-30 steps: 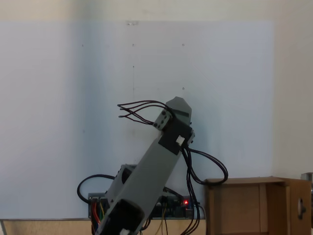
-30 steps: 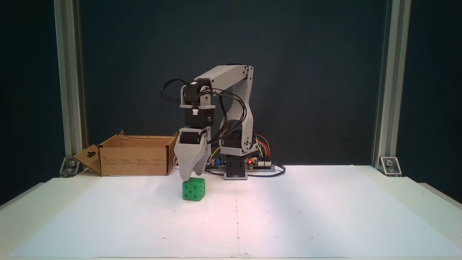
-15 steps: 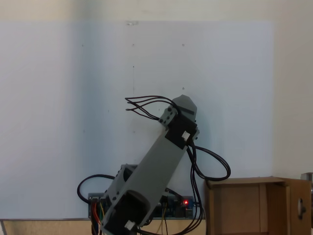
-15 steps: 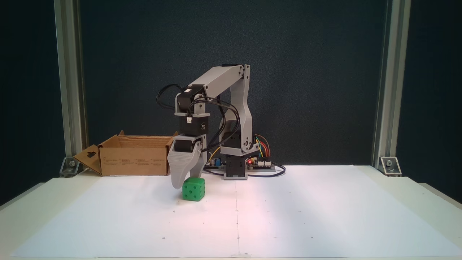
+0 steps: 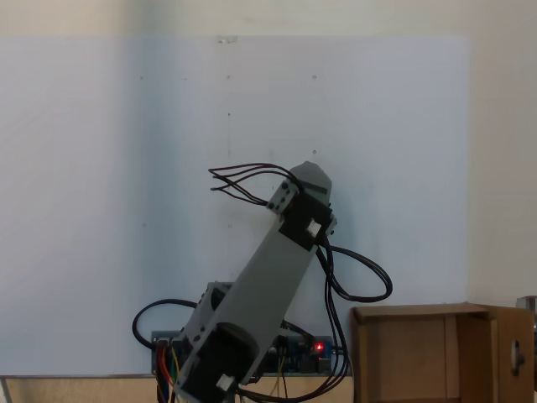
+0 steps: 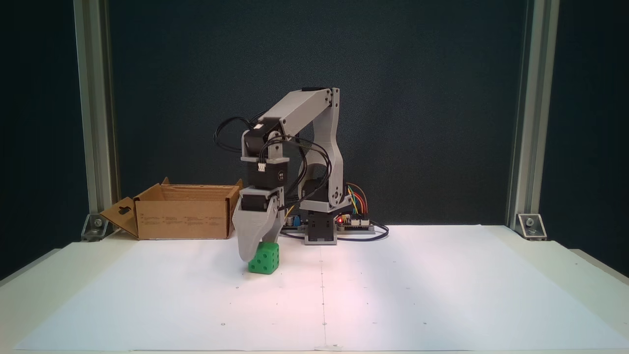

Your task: Grasp a green dice and put it in the bin.

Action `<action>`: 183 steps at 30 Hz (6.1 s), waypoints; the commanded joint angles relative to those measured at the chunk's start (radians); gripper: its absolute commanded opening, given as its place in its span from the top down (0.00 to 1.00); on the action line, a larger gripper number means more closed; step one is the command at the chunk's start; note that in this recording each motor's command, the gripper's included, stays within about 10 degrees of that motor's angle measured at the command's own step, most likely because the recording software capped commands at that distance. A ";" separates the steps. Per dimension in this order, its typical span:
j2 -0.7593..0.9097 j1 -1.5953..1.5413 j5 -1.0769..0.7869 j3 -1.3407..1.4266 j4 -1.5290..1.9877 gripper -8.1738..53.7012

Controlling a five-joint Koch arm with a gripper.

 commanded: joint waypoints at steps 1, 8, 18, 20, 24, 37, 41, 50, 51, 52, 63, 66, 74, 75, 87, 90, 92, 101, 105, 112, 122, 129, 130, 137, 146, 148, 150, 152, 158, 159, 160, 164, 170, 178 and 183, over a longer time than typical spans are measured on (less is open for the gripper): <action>0.005 -0.002 0.075 -0.006 -0.005 0.19; -0.008 -0.005 0.087 0.020 -0.009 0.19; -0.025 -0.009 0.118 0.052 -0.066 0.25; -0.026 -0.015 0.130 0.054 -0.066 0.28; -0.026 -0.015 0.150 0.054 -0.083 0.36; -0.015 0.018 0.267 0.054 -0.163 0.68; 0.034 0.025 0.279 0.025 -0.147 0.68; 0.040 0.051 0.318 -0.506 0.271 0.68; 0.040 0.058 0.318 -0.544 0.320 0.68; 0.038 0.080 0.316 -0.641 0.394 0.68; 0.038 0.446 0.247 -0.807 0.430 0.68; 0.038 0.568 0.204 -0.864 0.430 0.68; -0.009 0.861 0.017 -0.979 0.416 0.68; -0.026 0.894 0.008 -0.994 0.413 0.68; -0.311 1.164 -0.083 -1.031 0.393 0.68; -0.333 1.169 -0.081 -1.022 0.393 0.68; -0.333 1.167 -0.081 -1.005 0.391 0.68; -0.333 1.169 -0.080 -0.980 0.367 0.20; -0.333 1.169 -0.080 -0.980 0.348 0.19; -0.195 1.015 0.046 -1.055 0.295 0.19; 0.029 0.352 0.353 -1.057 0.067 0.17; 0.031 -0.139 0.365 -1.057 0.067 0.16; 0.031 -0.211 0.367 -1.057 0.066 0.16; 0.054 -0.506 0.359 -0.976 -0.012 0.16; 0.176 -0.506 0.267 -0.842 -0.277 0.16; 0.210 -0.506 0.244 -0.795 -0.337 0.16; 0.245 -0.505 0.221 -0.738 -0.395 0.15; 0.308 -0.505 0.210 -0.598 -0.452 0.14; 0.468 -0.497 0.187 -0.133 -0.658 0.13; 0.474 -0.488 0.190 -0.104 -0.676 0.12; 0.474 -0.474 0.193 -0.104 -0.705 0.12; 0.471 -0.459 0.195 -0.104 -0.800 0.14; 0.517 -0.469 0.238 -0.032 -0.955 0.15; 0.655 -0.465 0.255 0.170 -1.134 0.17; 0.733 -0.466 0.253 0.399 -1.279 0.17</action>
